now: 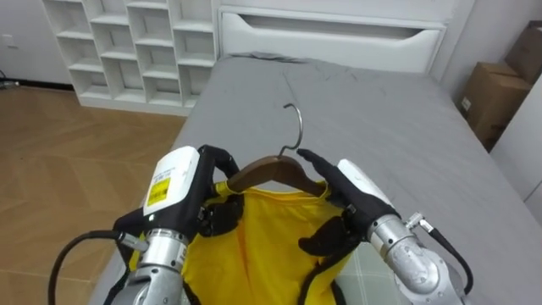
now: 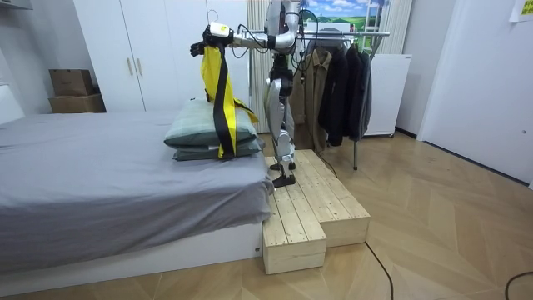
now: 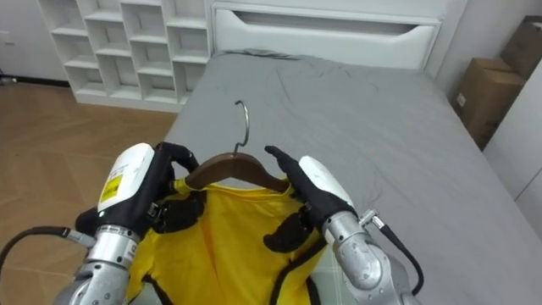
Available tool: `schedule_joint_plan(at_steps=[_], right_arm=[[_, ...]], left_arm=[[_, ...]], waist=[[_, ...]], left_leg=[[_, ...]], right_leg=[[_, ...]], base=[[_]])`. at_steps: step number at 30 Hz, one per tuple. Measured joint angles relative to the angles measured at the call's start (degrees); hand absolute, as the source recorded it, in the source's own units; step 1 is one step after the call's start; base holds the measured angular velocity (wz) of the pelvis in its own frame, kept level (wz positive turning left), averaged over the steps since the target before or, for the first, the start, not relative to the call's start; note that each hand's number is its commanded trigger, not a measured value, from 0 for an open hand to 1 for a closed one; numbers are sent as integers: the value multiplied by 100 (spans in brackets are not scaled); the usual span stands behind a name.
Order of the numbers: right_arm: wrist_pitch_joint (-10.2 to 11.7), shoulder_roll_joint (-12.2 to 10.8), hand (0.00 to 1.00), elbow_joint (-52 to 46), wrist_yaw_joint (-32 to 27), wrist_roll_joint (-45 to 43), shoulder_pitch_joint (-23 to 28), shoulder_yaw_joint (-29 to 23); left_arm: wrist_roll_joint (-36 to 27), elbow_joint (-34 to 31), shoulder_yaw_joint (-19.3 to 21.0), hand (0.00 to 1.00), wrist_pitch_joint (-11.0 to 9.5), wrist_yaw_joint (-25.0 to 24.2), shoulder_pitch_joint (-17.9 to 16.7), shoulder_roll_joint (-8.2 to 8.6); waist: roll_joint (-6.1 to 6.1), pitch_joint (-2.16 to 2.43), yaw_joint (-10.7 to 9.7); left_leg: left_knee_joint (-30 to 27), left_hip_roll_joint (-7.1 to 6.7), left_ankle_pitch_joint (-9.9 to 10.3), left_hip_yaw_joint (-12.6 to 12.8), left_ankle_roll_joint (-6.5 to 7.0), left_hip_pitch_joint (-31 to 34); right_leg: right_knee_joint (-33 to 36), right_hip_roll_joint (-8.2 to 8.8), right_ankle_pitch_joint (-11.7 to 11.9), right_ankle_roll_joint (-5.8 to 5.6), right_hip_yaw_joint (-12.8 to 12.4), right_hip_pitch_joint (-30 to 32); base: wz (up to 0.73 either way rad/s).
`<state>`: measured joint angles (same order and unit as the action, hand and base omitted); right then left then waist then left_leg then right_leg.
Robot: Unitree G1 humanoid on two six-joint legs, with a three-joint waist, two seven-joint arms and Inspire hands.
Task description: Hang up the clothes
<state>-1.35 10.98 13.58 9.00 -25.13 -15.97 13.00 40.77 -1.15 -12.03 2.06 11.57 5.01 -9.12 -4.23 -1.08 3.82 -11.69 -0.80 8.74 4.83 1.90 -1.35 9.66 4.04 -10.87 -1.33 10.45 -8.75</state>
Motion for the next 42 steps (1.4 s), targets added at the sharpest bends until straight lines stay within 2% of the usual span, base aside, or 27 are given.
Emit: schedule_joint_plan(at_steps=[11,12,13,14,16,20,29,39,42], right_arm=[[-2,-50,0,226,73,-376,-99,-12],[-2,-54,14,228,73,-401,-99,-12],[-2,-62,51,235,73,-438,-99,-11],[-2,-75,55,282,72,-434,-114,-11],[-11,-99,100,439,71,-436,-196,-11],[-91,-116,100,680,65,-433,-391,8],[-234,-118,100,787,101,-433,-404,145],[-252,-112,100,824,152,-466,-403,162],[-253,-117,100,823,178,-463,-403,161]], left_arm=[[147,0,0,100,16,-86,0,70],[147,0,0,100,16,-86,0,71],[147,0,0,100,16,-86,0,70],[143,0,0,100,17,-86,0,69],[147,0,-5,100,30,-87,0,69],[143,-1,-10,100,48,-96,5,73],[142,-41,-9,100,174,-214,6,68],[140,-101,-13,100,173,-206,16,93],[140,-101,-16,100,173,-209,16,101]], waist=[[1,1,120],[1,1,120],[0,1,119],[-1,2,117],[-1,3,114],[-18,14,126],[-27,20,113],[-30,18,104],[-37,15,104]], left_leg=[[1,-1,0,-27,0,17],[1,-2,0,-27,0,17],[1,-4,0,-26,0,20],[5,-4,0,-27,0,20],[5,-4,0,-27,0,24],[-15,-42,-2,-39,-1,113],[-20,-61,-3,-83,0,156],[-84,-60,-3,-99,0,156],[-92,-21,-3,-99,0,156]], right_leg=[[-3,2,0,0,79,-13],[-4,2,0,0,79,-22],[-3,2,0,0,79,-22],[-3,2,0,0,78,-21],[-4,2,0,0,77,-19],[-1,0,0,0,92,47],[-9,13,0,0,85,70],[-11,16,-10,-14,74,57],[-5,12,-10,-14,81,58]], base=[[1],[0],[0],[0],[0],[1],[1],[0],[0]])
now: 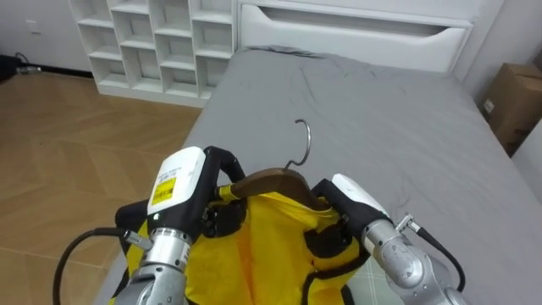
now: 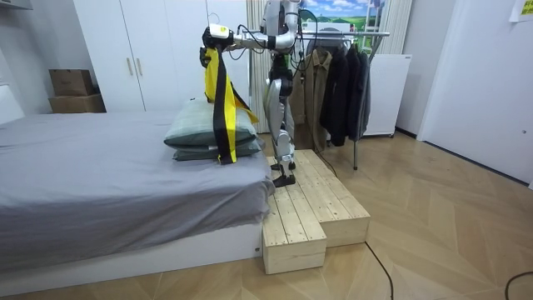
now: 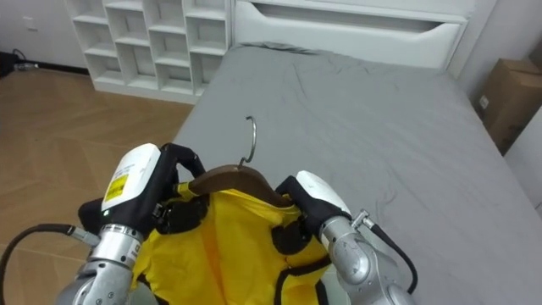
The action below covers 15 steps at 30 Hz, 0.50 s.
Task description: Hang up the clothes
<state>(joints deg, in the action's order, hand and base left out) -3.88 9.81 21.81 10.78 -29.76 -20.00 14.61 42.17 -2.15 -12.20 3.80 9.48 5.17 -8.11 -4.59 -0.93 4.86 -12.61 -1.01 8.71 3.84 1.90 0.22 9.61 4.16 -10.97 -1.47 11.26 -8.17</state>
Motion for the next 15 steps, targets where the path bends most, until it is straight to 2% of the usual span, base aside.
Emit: schedule_joint_plan(at_steps=[11,12,13,14,15], right_arm=[[-115,-26,100,0,117,-1,0,0],[-121,-26,100,0,118,-2,0,0],[-122,-26,100,0,119,-3,0,0],[-122,-26,100,0,119,-3,0,0],[-122,-26,100,0,119,-1,0,0]], left_arm=[[0,0,-98,100,36,-6,0,22],[0,0,-99,93,39,-6,0,26],[0,0,-99,40,41,-6,0,27],[0,0,-99,0,43,-6,0,27],[-2,0,-99,0,43,-6,0,27]], waist=[[-40,3,2],[-42,2,2],[-43,2,2],[-44,1,2],[-45,1,2]], left_leg=[[-14,5,0,2,0,-4],[-12,5,0,2,0,-4],[-10,5,0,2,0,-3],[-9,5,0,2,0,-3],[-9,5,0,2,0,-3]], right_leg=[[6,-9,1,2,6,-3],[6,-9,1,2,6,-4],[6,-8,1,2,6,-4],[6,-8,1,2,5,-4],[5,-8,1,2,5,-7]], base=[[0],[0],[0],[0],[0]])
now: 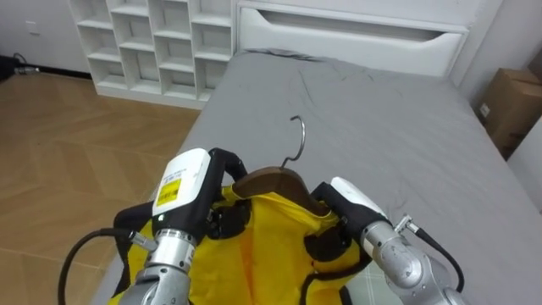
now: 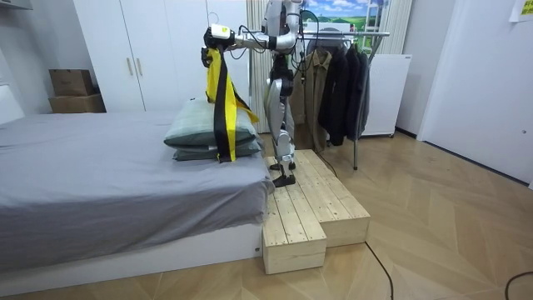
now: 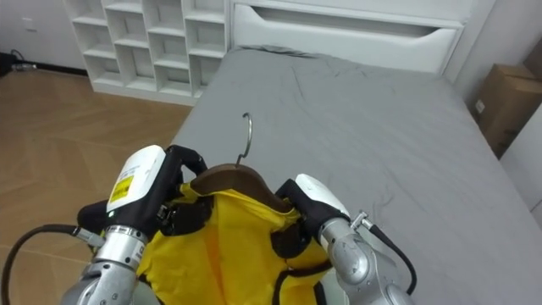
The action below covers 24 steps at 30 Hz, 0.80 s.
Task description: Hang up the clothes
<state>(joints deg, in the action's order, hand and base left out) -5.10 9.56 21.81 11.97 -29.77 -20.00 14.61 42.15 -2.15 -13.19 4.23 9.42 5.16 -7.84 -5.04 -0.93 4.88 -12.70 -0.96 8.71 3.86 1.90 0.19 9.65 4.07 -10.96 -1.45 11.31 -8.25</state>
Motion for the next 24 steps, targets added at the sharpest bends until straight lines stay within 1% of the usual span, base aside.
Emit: schedule_joint_plan(at_steps=[3,6,7,9,12,15,19,24], right_arm=[[-2,0,100,0,0,1,0,0],[-38,0,100,0,0,0,3,0],[-75,0,100,0,0,7,7,0],[-78,-4,100,0,6,25,12,1],[-79,-7,100,0,6,25,13,0],[-82,-10,100,0,6,-1,13,0],[-86,-20,100,0,5,10,12,0],[-125,-20,100,7,-6,16,12,0]], left_arm=[[-10,0,0,0,0,0,0,14],[-166,0,0,0,2,0,0,41],[-212,0,0,0,10,0,0,41],[-221,0,10,0,67,-10,0,41],[-221,0,9,0,71,-16,0,46],[-221,1,9,0,92,-37,0,46],[-403,21,7,0,172,-42,0,42],[-445,127,4,0,182,-42,0,40]], waist=[[0,0,-3],[0,0,-5],[0,0,-9],[0,0,-19],[0,0,-21],[0,0,-57],[1,-1,-111],[2,-1,-145]], left_leg=[[0,0,0,2,0,0],[4,1,0,11,0,-1],[4,1,0,13,0,0],[3,-2,0,19,0,-1],[1,-2,0,21,0,-3],[2,-36,0,19,0,-23],[13,-38,0,14,0,-85],[13,-39,0,28,0,-86]], right_leg=[[-3,1,0,0,-7,-9],[-7,1,0,0,-7,6],[-6,1,0,0,-8,-1],[-5,1,0,0,-12,-16],[-4,2,0,0,-16,-18],[-4,2,0,0,-30,-41],[-1,3,0,0,-34,-106],[-1,4,0,1,-36,-99]], base=[[0],[0],[0],[0],[0],[0],[0],[0]])
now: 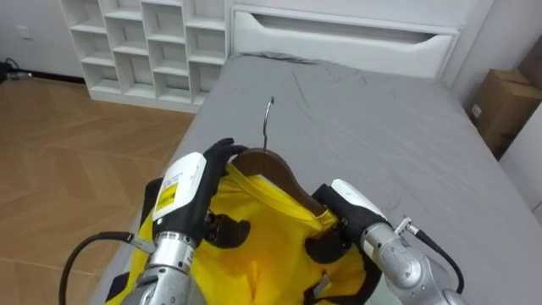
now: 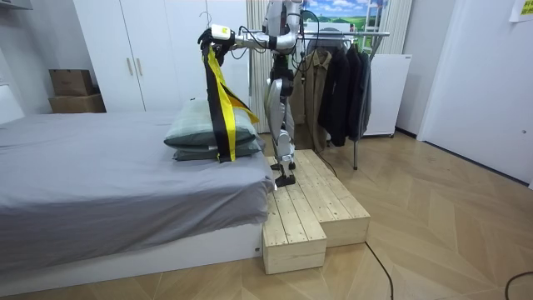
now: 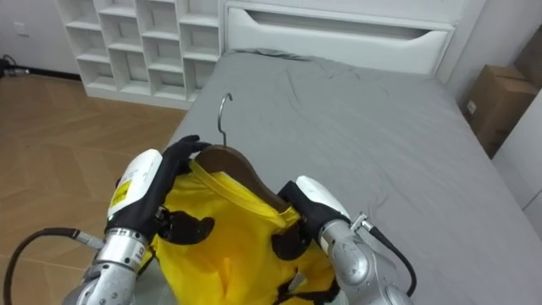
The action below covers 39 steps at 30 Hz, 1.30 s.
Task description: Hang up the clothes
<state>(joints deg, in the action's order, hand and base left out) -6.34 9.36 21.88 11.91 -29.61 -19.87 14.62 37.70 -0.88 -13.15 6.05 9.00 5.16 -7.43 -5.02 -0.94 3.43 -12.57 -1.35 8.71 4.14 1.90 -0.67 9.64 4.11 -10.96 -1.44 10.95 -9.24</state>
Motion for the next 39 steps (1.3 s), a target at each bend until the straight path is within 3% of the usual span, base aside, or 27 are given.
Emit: schedule_joint_plan(at_steps=[9,15,21,24,26,30,34,39], right_arm=[[-83,3,100,116,1,9,3,0],[-130,30,100,95,39,-7,6,-11],[-122,236,100,-204,140,-247,71,-131],[-122,304,100,-434,160,-322,158,-303],[-112,368,100,-531,158,-316,178,-308],[-115,486,100,-937,158,-396,427,-311],[-87,518,100,-1209,68,-524,700,-354],[-94,533,100,-1811,-3,-740,1365,-839]], left_arm=[[-4,47,-8,0,25,-1,-6,-16],[-259,88,-3,0,49,-1,-95,-142],[-252,87,39,0,48,-1,-116,-157],[-252,87,146,0,48,-1,-121,-155],[-264,88,182,0,46,1,-124,-161],[-531,103,230,0,-3,41,-192,-155],[-893,622,365,0,-34,190,-314,-155],[-1468,1430,645,0,-140,559,-611,-139]], waist=[[3,-2,-28],[21,0,-121],[68,19,-209],[121,50,-279],[165,77,-292],[166,79,-245],[155,75,-330],[161,78,-331]], left_leg=[[26,-2,0,9,0,5],[25,-13,1,22,1,45],[1,-17,1,44,1,117],[-10,-17,1,43,1,116],[-5,-10,1,104,1,61],[91,22,0,231,1,-81],[121,49,1,374,0,-193],[138,79,9,486,5,-197]], right_leg=[[0,1,0,0,-7,14],[-1,7,0,0,16,48],[0,13,0,0,-2,116],[2,16,0,0,-9,113],[3,20,0,-1,-98,99],[14,7,0,-1,-262,98],[19,-4,4,6,-352,44],[128,-22,3,5,-542,165]], base=[[0],[1],[-1],[0],[-14],[-24],[-16],[-14]])
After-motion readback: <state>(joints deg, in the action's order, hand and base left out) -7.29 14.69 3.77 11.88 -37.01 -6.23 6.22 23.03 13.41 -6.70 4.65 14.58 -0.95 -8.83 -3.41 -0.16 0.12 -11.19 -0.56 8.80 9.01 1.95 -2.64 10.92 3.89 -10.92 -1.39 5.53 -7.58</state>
